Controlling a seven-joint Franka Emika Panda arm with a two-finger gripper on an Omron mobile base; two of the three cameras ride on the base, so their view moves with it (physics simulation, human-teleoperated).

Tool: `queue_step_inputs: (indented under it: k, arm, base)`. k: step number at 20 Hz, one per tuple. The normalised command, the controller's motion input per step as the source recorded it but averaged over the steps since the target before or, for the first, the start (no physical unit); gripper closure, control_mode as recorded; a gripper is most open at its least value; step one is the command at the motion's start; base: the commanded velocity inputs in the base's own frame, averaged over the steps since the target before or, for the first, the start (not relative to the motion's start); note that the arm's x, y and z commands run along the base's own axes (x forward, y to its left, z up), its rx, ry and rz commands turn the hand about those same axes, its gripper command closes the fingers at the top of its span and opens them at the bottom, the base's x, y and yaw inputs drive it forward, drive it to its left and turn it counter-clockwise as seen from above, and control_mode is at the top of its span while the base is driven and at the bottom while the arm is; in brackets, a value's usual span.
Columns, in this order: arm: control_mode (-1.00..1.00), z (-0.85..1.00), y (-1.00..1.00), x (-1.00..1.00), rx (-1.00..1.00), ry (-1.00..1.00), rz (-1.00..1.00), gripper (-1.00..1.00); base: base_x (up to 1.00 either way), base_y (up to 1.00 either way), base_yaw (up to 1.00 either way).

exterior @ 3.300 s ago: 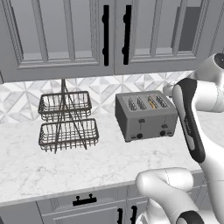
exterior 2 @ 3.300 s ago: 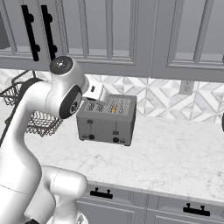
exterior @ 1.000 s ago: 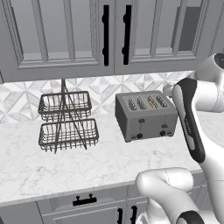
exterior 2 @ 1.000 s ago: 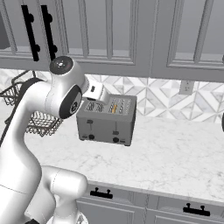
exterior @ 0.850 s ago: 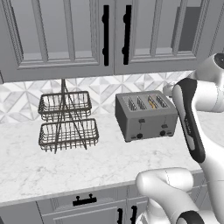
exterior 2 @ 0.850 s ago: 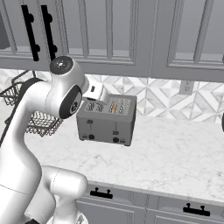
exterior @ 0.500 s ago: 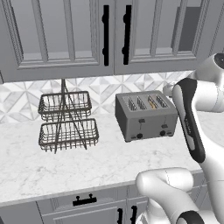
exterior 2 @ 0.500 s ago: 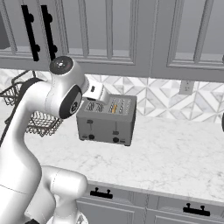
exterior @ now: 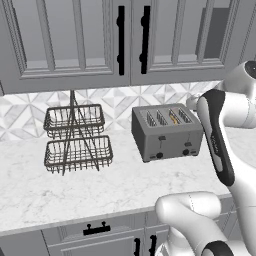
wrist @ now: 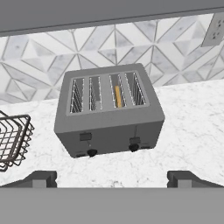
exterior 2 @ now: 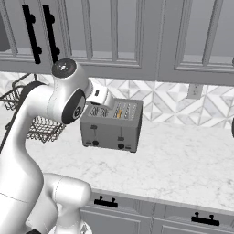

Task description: Start the toaster. Once the lever pops up, take the bread to the plate on the dining counter.

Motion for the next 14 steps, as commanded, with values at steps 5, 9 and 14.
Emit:
queue_step_inputs:
  k: [5,9,14]
  arm:
    - [-1.00,0.00,0.00,0.00,0.00,0.00,0.00,-1.00]
    - [-1.00,0.00,0.00,0.00,0.00,0.00,0.00,-1.00]
    - [-1.00,0.00,0.00,0.00,0.00,0.00,0.00,-1.00]
  base:
    - [0.00,0.00,0.00]
    - [0.00,0.00,0.00]
    - [0.00,0.00,0.00]
